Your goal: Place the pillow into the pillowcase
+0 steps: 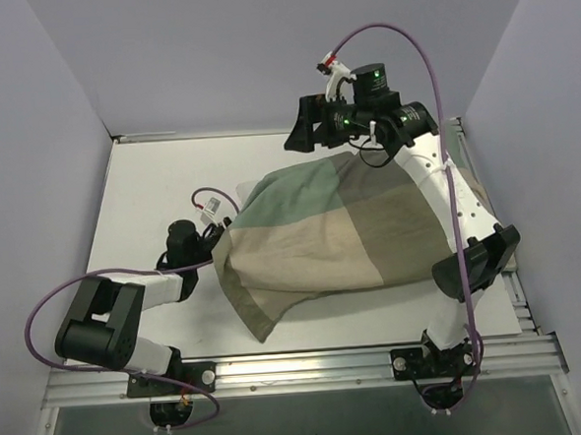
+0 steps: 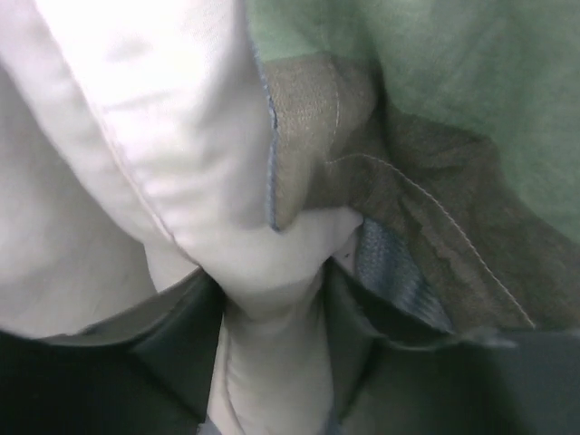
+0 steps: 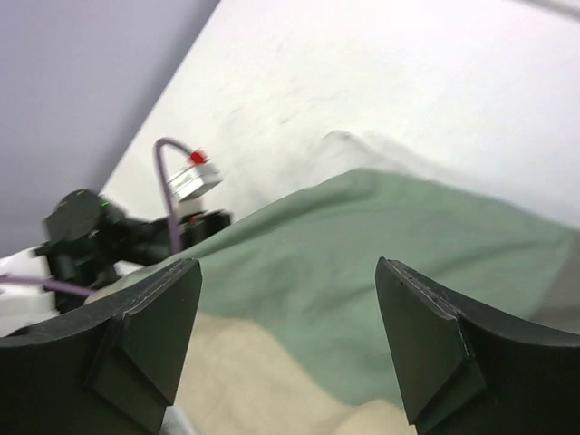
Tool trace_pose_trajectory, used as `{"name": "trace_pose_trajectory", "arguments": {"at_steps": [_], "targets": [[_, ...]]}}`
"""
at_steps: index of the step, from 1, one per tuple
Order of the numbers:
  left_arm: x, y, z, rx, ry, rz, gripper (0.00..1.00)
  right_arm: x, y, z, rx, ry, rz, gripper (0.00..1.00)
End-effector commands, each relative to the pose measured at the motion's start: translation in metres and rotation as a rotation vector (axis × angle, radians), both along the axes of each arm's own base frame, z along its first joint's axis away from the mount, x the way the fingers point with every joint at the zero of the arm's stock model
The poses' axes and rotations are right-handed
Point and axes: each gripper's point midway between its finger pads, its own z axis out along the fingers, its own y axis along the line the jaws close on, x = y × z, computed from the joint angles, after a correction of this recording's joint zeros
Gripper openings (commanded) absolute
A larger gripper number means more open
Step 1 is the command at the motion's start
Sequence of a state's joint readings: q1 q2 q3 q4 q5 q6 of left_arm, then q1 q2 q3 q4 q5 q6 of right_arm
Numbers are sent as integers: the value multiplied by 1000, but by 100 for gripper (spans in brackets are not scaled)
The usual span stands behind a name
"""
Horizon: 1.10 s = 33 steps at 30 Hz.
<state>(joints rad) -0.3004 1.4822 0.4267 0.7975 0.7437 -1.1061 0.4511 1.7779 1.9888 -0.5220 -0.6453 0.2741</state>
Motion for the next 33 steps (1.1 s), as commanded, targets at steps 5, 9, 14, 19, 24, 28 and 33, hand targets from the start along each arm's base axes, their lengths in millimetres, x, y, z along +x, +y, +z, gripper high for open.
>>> {"name": "trace_pose_trajectory", "arguments": {"at_steps": [5, 9, 14, 19, 24, 28, 33], "targets": [[-3, 38, -20, 119, -3, 10, 63, 46, 9, -94, -355, -8, 0, 79], [17, 48, -29, 159, 17, 62, 65, 32, 46, -138, -418, 30, 95, 80], [35, 39, -60, 155, 131, 56, 67, 15, 65, -175, -465, 82, 170, 58], [59, 18, -42, 14, 66, 45, 40, -13, 112, -158, -340, 94, 295, 0], [92, 1, 8, -196, 13, 75, 4, -87, 200, 4, 165, -8, 478, 0], [109, -4, 51, -304, -48, 83, 0, -117, 213, 47, 323, -44, 554, 0], [133, 19, 155, -403, -311, 134, 0, -113, 218, 79, 393, -166, 619, 0]]}}
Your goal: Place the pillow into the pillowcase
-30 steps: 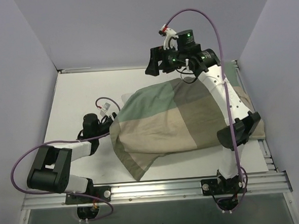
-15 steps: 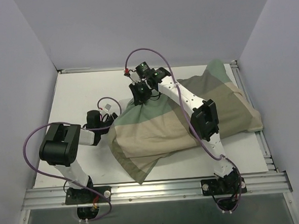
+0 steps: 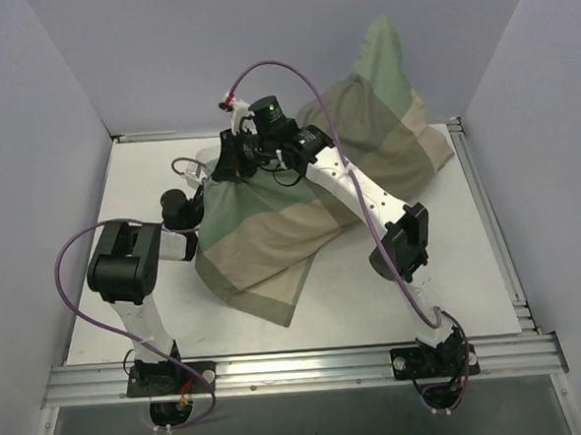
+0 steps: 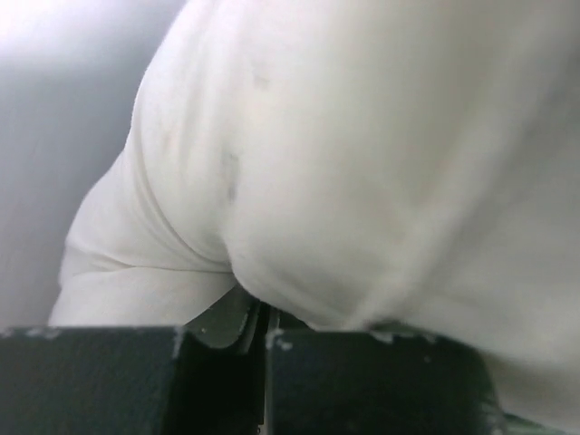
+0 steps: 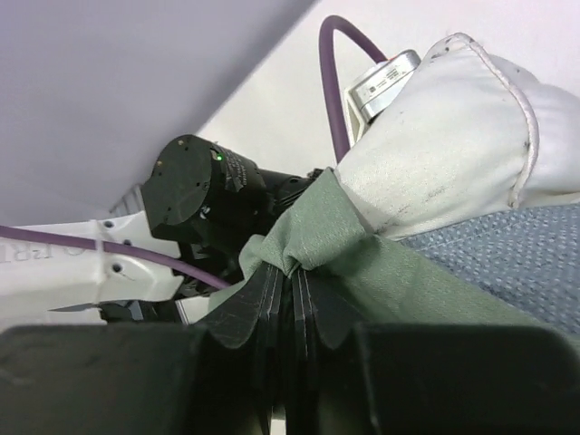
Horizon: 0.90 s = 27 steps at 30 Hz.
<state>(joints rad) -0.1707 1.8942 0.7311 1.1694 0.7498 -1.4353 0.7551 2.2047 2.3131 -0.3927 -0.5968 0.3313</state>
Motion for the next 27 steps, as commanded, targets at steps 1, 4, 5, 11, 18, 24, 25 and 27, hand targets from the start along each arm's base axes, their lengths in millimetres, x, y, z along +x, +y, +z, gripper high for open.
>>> {"name": "trace_pose_trajectory", "arguments": {"at_steps": [1, 4, 5, 11, 18, 24, 25, 27], "targets": [[17, 9, 147, -134, -387, 44, 0, -104, 36, 176, 452, -203, 406, 0], [15, 40, 239, -110, -619, 107, 0, -119, 30, 211, 529, -323, 443, 0], [1, 46, 269, -56, -751, 136, 0, -132, 12, 237, 548, -416, 448, 0], [-48, -2, 240, 362, -1032, -75, 0, -129, -85, 159, 269, -497, 199, 0], [-144, -39, 3, 910, -953, -768, 37, -166, -258, -30, -386, -363, 144, 79], [-153, 20, 14, 902, -850, -678, 78, -198, -280, -13, -402, -352, 188, 89], [-146, 25, 28, 908, -851, -638, 79, -195, -270, 4, -351, -380, 189, 89], [-139, 44, 32, 943, -762, -598, 80, -180, -253, 8, -335, -370, 183, 89]]}}
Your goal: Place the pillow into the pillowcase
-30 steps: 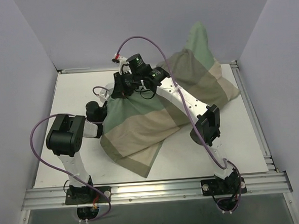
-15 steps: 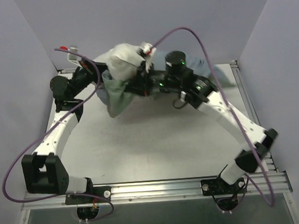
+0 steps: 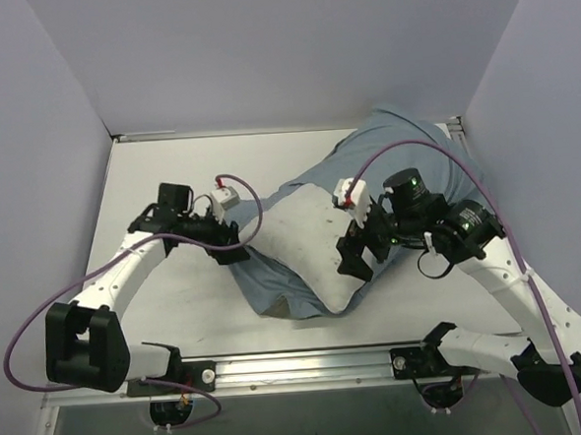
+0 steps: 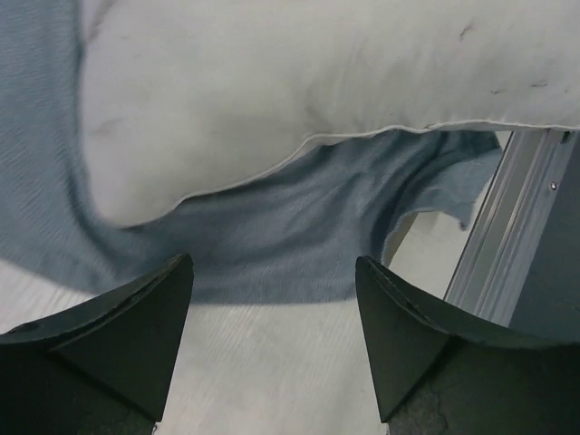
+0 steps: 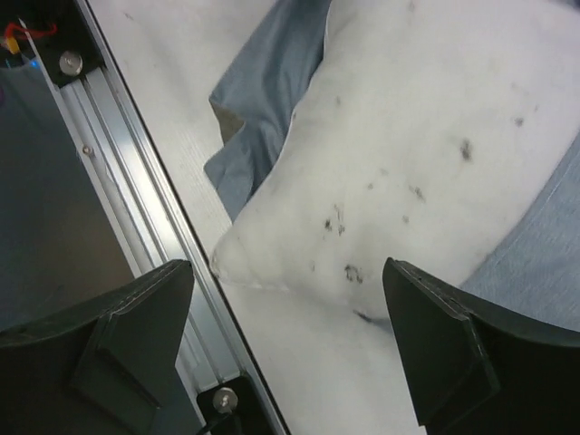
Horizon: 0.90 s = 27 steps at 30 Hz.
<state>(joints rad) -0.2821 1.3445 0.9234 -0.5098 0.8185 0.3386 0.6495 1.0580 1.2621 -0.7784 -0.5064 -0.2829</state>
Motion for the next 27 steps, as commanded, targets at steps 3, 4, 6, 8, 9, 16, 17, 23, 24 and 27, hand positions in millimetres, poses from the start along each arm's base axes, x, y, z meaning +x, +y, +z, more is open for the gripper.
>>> {"name": "trace_pose_trajectory", "arguments": {"at_steps": [3, 4, 6, 8, 9, 16, 17, 23, 24, 27], "targets": [[22, 47, 52, 38, -40, 122, 80, 42, 52, 19, 16, -34, 63, 86], [29, 56, 44, 73, -9, 165, 80, 50, 69, 4, -30, -9, 86, 86], [37, 72, 30, 146, 30, 232, 80, 67, 78, -20, -149, -35, 74, 86], [46, 87, 12, 215, 84, 304, 80, 72, 95, -50, -247, -20, 104, 90], [50, 90, 7, 224, 121, 343, 80, 81, 95, -57, -298, -50, 87, 92], [111, 84, -45, 203, 270, 533, 84, 122, 112, -108, -543, -181, 40, 99], [123, 78, -45, 197, 255, 538, 84, 126, 110, -111, -570, -195, 31, 99], [173, 63, -81, 322, 227, 611, 84, 129, 89, -133, -704, -254, 43, 89], [176, 61, -89, 359, 217, 617, 83, 128, 88, -134, -711, -269, 44, 89], [169, 60, -120, 460, 275, 584, 58, 131, 76, -139, -759, -318, 45, 88]]}}
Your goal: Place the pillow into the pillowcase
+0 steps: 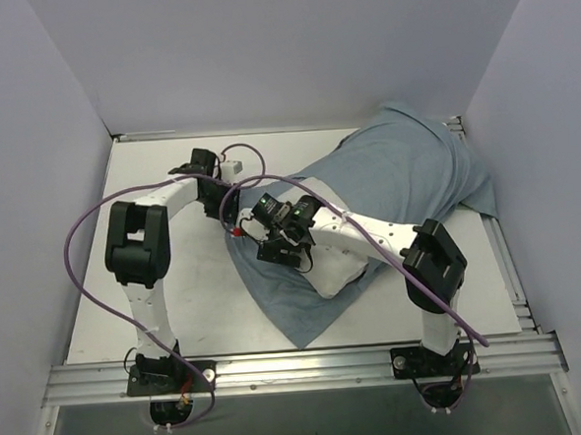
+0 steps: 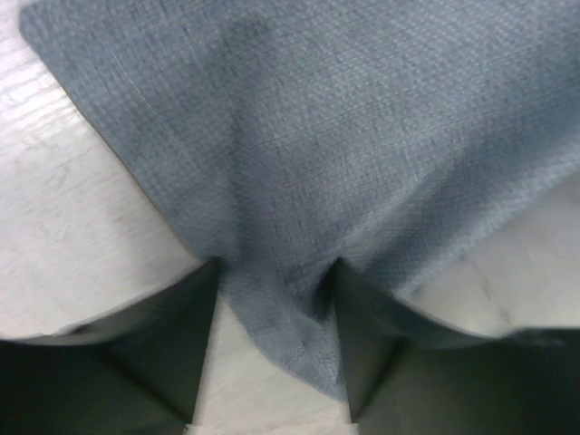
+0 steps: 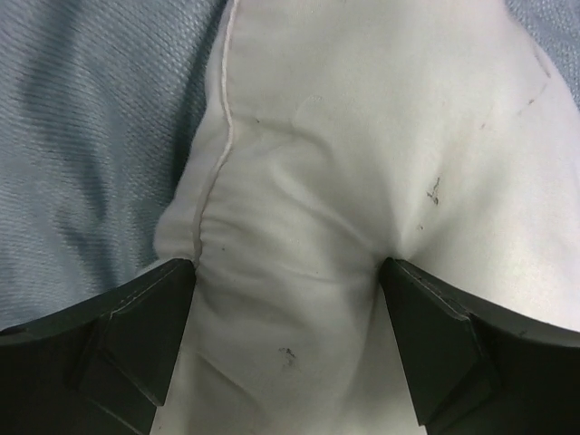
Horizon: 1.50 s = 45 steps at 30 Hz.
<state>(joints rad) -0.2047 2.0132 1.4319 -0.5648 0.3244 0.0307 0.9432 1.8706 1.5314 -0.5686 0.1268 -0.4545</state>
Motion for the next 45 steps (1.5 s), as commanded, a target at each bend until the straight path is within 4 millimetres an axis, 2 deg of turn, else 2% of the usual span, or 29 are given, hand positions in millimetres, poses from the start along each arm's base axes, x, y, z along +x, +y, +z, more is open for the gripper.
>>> {"name": "trace_pose_trajectory", "arguments": {"at_steps": [1, 2, 3, 4, 8, 10, 12, 13, 14, 15, 16, 17, 18, 20, 21, 22, 23, 24, 25, 26, 27, 28, 30, 31, 32, 34, 35, 39, 45], "targets": [[0, 9, -25, 105, 83, 6, 43, 11, -40, -2, -166, -114, 1, 88], [-10, 13, -29, 95, 137, -4, 26, 16, -46, -5, -189, -128, -7, 87], [-16, 32, -31, 85, 180, 17, 8, 22, -50, -7, -197, -138, -24, 86], [-28, 41, -21, 55, 220, 26, 0, 35, -65, -14, -227, -137, -71, 83], [-50, 120, 10, 54, 230, 104, 0, 77, -77, -2, -197, -185, -219, 70], [-56, 145, 23, 61, 221, 95, 0, 75, -67, -1, -171, -158, -231, 65], [-47, 146, 36, 47, 169, 48, 0, 57, -32, 8, -98, -101, -196, 64], [-43, 142, 42, 14, 148, 42, 0, 48, -17, 10, -63, -77, -177, 65], [-38, 126, 51, -86, 126, 27, 0, 36, 3, 14, -25, -62, -147, 68], [-31, 116, 61, -153, 115, 45, 6, 23, 29, 28, 64, 5, -123, 77], [-27, 105, 69, -227, 103, 47, 16, 18, 39, 37, 102, 22, -129, 82], [-23, 97, 77, -276, 93, 57, 35, 16, 48, 51, 146, 22, -127, 86], [-24, 84, 93, -377, 93, 87, 40, 13, 60, 73, 203, 22, -107, 95], [-14, 79, 110, -431, 16, 108, 50, 8, 63, 115, 319, 10, -111, 99], [-16, 72, 135, -479, -30, 111, 51, 11, 53, 142, 376, -11, -127, 98], [-15, 70, 138, -491, -70, 112, 51, 8, 54, 164, 456, 9, -127, 95], [-16, 68, 146, -502, -103, 111, 52, 11, 48, 175, 492, 6, -145, 86], [-22, 58, 168, -537, -135, 137, 54, 13, 37, 189, 526, -7, -163, 81], [-23, 54, 163, -544, -166, 143, 56, 28, 19, 187, 521, -13, -217, 76], [-26, 47, 167, -551, -184, 148, 57, 36, 7, 179, 489, -26, -246, 63], [-36, 30, 181, -578, -204, 142, 58, 46, -6, 169, 455, -33, -283, 60], [-38, 21, 175, -565, -233, 140, 59, 62, -28, 155, 416, -34, -341, 58], [-50, -2, 182, -569, -261, 132, 64, 82, -44, 137, 393, -10, -400, 56], [-57, -25, 182, -574, -268, 84, 65, 90, -50, 133, 394, 0, -423, 56], [-64, -33, 170, -565, -247, 89, 66, 104, -61, 135, 410, -6, -460, 56], [-75, -57, 164, -565, -232, 69, 66, 120, -64, 122, 395, 7, -466, 56], [-77, -64, 160, -569, -225, 71, 66, 131, -68, 127, 413, -3, -473, 56], [-85, -86, 130, -601, -126, 130, 66, 152, -63, 115, 439, 31, -469, 58], [-81, -96, 108, -586, -87, 158, 66, 146, -46, 110, 500, 105, -456, 60]]}}
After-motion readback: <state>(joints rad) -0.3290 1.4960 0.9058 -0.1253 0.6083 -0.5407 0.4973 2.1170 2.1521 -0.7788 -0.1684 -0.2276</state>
